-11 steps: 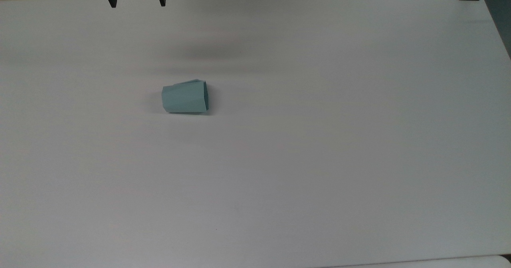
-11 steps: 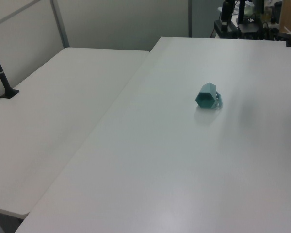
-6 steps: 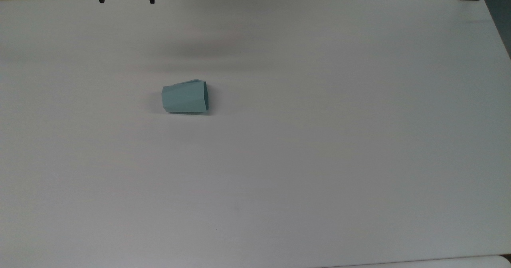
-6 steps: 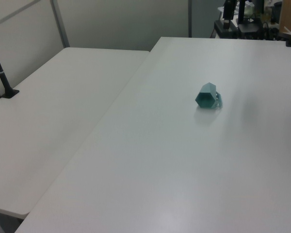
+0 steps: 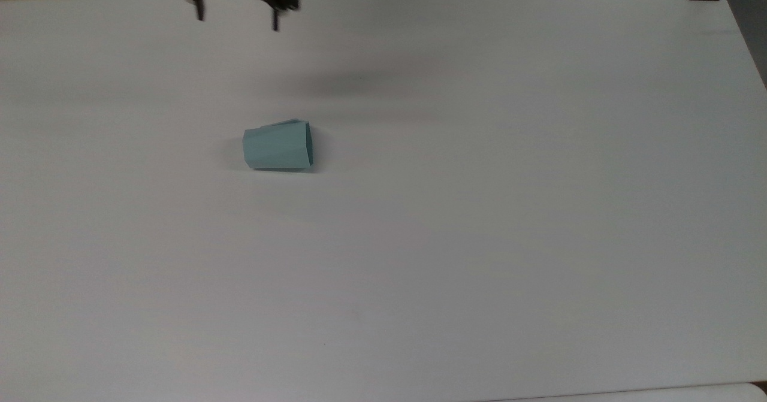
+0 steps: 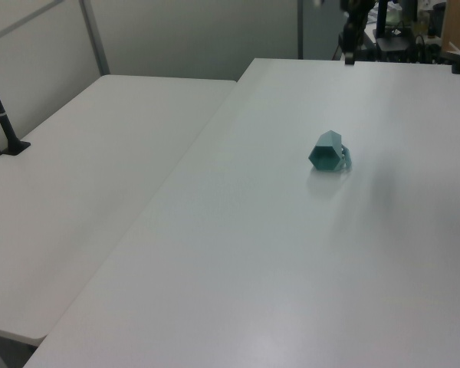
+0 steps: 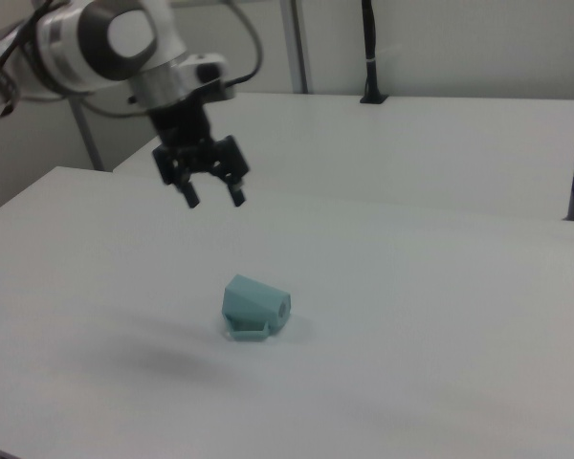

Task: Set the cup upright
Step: 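Move the open gripper down to the rim of the teal cup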

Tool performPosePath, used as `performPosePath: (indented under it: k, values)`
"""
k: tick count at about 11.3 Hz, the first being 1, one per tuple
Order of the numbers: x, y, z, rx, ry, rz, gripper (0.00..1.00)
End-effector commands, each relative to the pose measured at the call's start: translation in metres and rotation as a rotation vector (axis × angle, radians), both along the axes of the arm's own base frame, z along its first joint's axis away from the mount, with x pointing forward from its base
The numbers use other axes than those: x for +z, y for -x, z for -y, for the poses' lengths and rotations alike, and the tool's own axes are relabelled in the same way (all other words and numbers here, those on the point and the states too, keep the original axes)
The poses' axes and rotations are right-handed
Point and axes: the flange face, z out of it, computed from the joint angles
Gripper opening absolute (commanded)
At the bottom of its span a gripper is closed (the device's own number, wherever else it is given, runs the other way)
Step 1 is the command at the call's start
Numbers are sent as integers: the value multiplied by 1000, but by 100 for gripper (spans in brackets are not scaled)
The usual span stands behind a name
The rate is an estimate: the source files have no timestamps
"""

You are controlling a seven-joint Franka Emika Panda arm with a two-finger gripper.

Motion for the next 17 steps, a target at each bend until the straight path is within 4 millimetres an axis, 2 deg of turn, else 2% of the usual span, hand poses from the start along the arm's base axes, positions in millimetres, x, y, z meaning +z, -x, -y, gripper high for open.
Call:
performPosePath:
  k: [1, 3, 5, 6, 9, 12, 13, 17]
  values:
    - [-49, -2, -90, 27, 240, 6, 100]
    - [-80, -1, -131, 59, 356, 27, 100]
    - [-128, -1, -170, 148, 528, 39, 100]
    - [-155, -1, -179, 186, 610, 38, 100]
    - [-201, -2, -197, 181, 681, 84, 100]
    - [-251, -6, -199, 191, 781, 77, 100]
    - [-264, -8, -194, 185, 802, 71, 100]
    - [-278, -11, -173, 54, 843, 142, 100]
